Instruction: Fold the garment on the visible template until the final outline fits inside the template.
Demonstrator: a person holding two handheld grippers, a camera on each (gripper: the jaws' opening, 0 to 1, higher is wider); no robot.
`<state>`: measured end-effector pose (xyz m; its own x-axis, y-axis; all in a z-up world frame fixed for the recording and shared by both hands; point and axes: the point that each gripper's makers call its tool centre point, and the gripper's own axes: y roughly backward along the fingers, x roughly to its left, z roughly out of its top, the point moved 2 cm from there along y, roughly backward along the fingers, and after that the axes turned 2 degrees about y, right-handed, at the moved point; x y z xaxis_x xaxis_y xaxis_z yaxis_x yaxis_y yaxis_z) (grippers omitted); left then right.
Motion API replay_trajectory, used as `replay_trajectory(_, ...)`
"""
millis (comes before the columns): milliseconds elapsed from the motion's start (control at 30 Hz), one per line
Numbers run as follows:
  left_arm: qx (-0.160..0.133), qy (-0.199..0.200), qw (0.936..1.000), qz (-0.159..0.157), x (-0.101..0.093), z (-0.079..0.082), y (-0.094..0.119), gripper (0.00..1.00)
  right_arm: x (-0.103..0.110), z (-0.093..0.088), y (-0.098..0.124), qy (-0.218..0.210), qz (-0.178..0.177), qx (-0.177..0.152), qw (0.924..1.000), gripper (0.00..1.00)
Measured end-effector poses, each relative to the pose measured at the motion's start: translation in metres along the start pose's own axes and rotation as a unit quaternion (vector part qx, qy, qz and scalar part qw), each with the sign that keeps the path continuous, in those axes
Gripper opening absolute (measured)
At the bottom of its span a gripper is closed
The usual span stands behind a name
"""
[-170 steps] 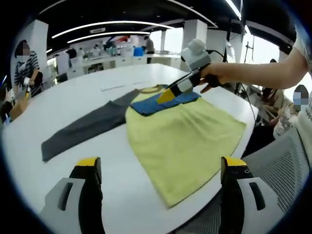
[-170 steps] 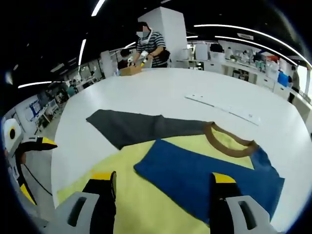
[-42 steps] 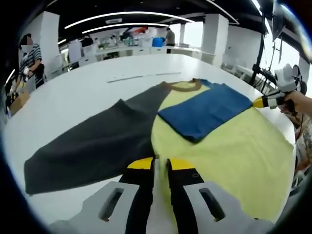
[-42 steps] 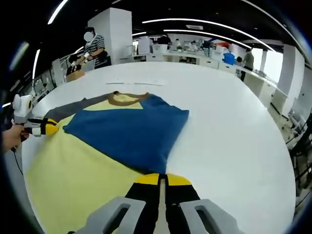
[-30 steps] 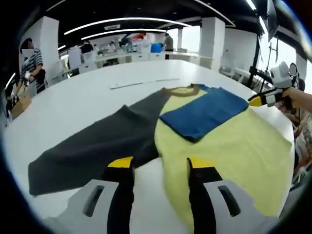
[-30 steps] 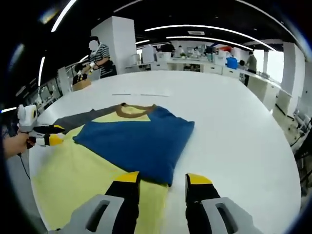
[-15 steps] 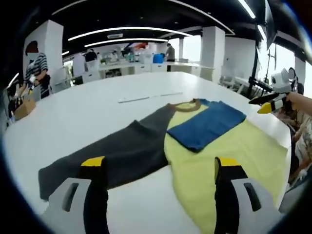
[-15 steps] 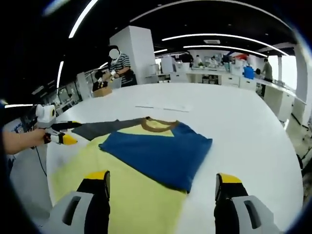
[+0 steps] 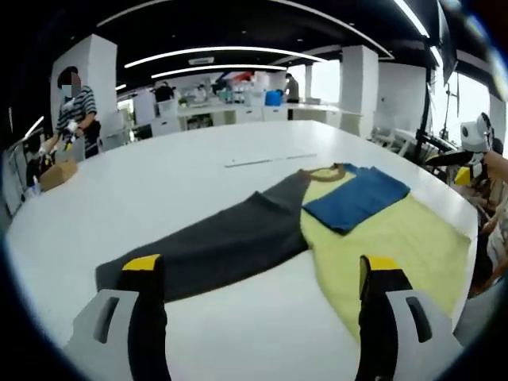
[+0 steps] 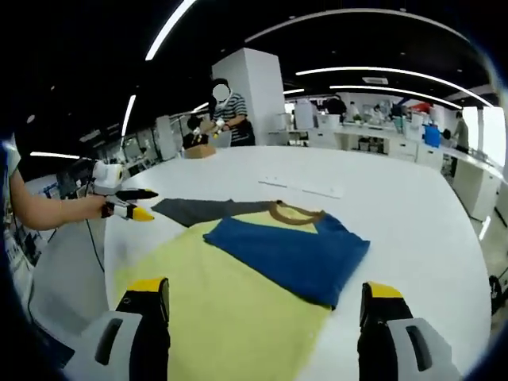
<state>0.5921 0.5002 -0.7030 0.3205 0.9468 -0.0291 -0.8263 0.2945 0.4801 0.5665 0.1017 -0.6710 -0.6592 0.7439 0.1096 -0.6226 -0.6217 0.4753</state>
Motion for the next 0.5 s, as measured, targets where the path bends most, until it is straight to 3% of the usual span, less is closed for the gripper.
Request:
replay_trajectory(333, -0.001, 0.019, 0.999, 0.04, 0.037, -0.006, 0.014, 0.96, 0.017, -0.003, 0.015, 0.009, 0.018, 0.001, 0.9998, 0.99)
replay_trajectory(500, -0.014, 0.043, 0.9966, 0.069, 0.064, -0.007, 0.021, 0.95, 0.026, -0.003, 0.02, 0.007, 0.031, -0.004, 0.9995, 0.99)
